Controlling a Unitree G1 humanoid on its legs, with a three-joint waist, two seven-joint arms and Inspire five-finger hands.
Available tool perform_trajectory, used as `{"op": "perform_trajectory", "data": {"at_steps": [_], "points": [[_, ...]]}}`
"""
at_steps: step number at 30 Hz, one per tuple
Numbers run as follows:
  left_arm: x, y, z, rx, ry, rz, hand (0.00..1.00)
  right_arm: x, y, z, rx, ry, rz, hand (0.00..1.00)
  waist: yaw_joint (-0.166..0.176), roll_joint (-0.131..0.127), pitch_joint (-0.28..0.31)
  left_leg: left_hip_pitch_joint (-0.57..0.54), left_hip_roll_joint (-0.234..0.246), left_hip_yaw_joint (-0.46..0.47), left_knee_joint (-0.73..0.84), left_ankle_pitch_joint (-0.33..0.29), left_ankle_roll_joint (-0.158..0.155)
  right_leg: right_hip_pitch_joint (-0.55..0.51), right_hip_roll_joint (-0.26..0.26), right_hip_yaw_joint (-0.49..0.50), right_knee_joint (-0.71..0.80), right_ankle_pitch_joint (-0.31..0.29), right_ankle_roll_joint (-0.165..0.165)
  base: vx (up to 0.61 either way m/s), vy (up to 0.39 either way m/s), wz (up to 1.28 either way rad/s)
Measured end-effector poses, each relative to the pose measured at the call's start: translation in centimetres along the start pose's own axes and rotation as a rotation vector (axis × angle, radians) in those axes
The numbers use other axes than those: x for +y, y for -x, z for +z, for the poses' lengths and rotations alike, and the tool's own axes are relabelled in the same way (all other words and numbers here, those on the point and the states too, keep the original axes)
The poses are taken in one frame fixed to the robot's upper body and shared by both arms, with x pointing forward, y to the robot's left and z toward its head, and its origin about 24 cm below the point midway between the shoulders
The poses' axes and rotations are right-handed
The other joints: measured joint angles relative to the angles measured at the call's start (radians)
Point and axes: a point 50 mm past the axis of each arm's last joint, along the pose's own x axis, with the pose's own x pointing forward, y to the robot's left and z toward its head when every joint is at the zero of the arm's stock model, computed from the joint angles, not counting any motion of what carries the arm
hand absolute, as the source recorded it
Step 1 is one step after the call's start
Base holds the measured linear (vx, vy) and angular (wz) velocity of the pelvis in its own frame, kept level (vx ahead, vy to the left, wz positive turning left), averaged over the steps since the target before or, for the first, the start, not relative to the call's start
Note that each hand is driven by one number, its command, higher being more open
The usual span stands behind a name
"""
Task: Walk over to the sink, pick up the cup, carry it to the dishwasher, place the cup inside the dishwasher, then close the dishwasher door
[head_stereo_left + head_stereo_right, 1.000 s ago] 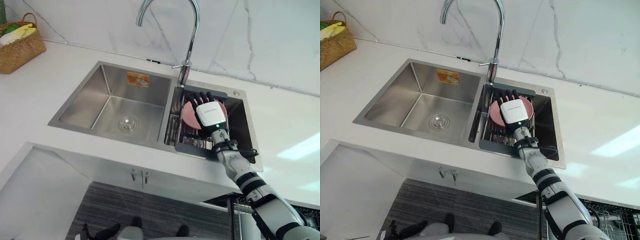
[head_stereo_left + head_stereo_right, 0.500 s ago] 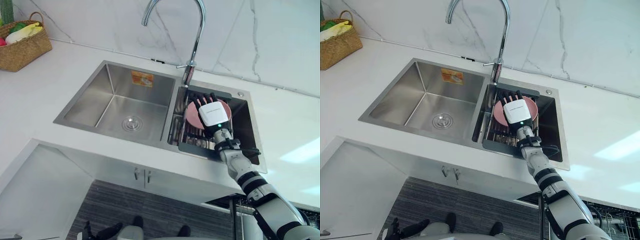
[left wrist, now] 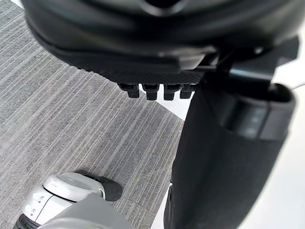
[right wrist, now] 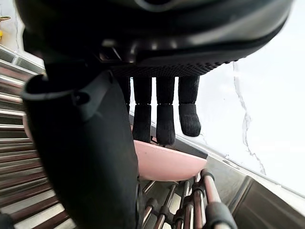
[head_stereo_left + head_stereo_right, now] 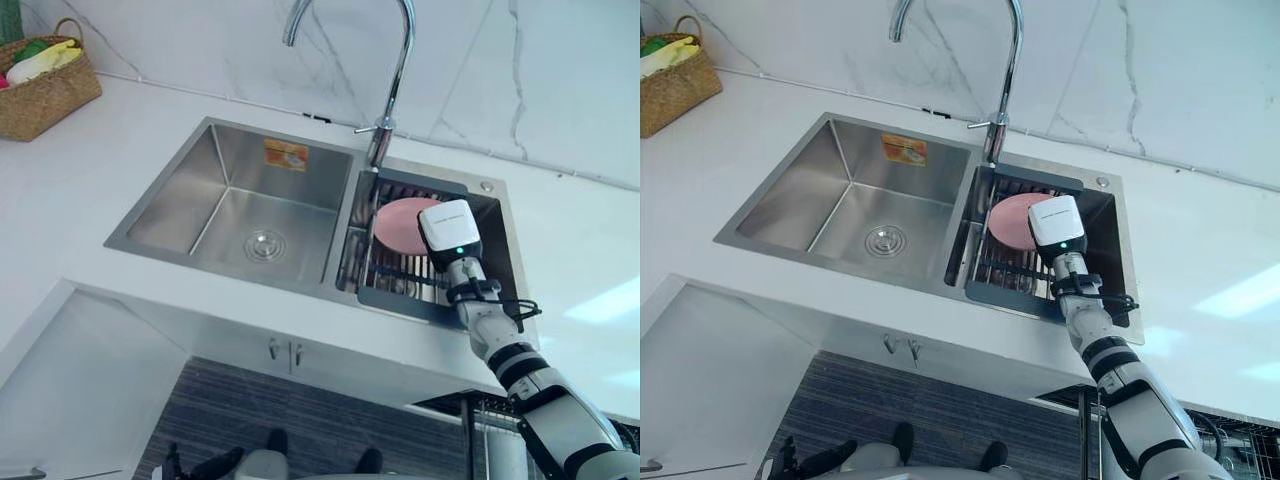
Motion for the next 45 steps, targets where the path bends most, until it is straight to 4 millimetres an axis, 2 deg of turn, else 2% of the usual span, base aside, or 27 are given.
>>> {"op": "perform_trajectory", "data": {"at_steps": [11, 12, 27, 36, 45], "points": [[0.1, 0.1, 0.1, -0.023, 0.007, 0.003, 1.0, -1.1, -0.3, 0.4, -0.076, -0.047, -0.079, 0.0, 0.002, 0.012, 0.008, 0.0, 0.004, 0.013, 0.015, -0.01, -0.004, 0.0, 0.003, 0.015, -0.004, -0.001, -0.001, 0.0, 0.0, -0.02], [0.0, 0.1, 0.1, -0.022, 0.007, 0.003, 1.0, -1.1, -0.3, 0.5, -0.084, -0.053, -0.078, 1.0, 0.002, 0.012, 0.008, 0.0, 0.005, 0.013, 0.015, -0.011, -0.005, 0.0, 0.003, 0.015, -0.004, -0.001, -0.002, 0.0, 0.0, 0.0], [0.0, 0.1, 0.4, -0.018, 0.009, 0.009, 1.0, -0.9, -0.3, 0.8, -0.119, -0.072, -0.009, 1.0, 0.002, 0.012, 0.008, 0.001, 0.005, 0.015, 0.018, -0.013, -0.005, 0.0, 0.004, 0.017, -0.004, 0.0, -0.001, 0.0, 0.0, 0.0], [-0.3, 0.1, 0.2, 0.001, -0.011, 0.0, 1.0, -0.7, -0.3, 0.3, -0.074, -0.047, -0.001, 1.0, 0.006, 0.012, 0.008, -0.001, 0.005, 0.012, 0.021, -0.013, -0.005, 0.0, 0.004, 0.012, -0.003, 0.0, -0.001, 0.0, 0.0, 0.0], [-0.2, 0.1, 1.0, -0.016, -0.019, -0.006, 1.0, -0.1, 0.2, -0.2, -0.032, -0.029, 0.006, 1.0, 0.019, 0.012, 0.008, -0.011, 0.0, -0.005, 0.025, -0.012, -0.003, 0.002, 0.001, -0.007, 0.0, -0.001, -0.001, 0.0, 0.003, 0.06]]}}
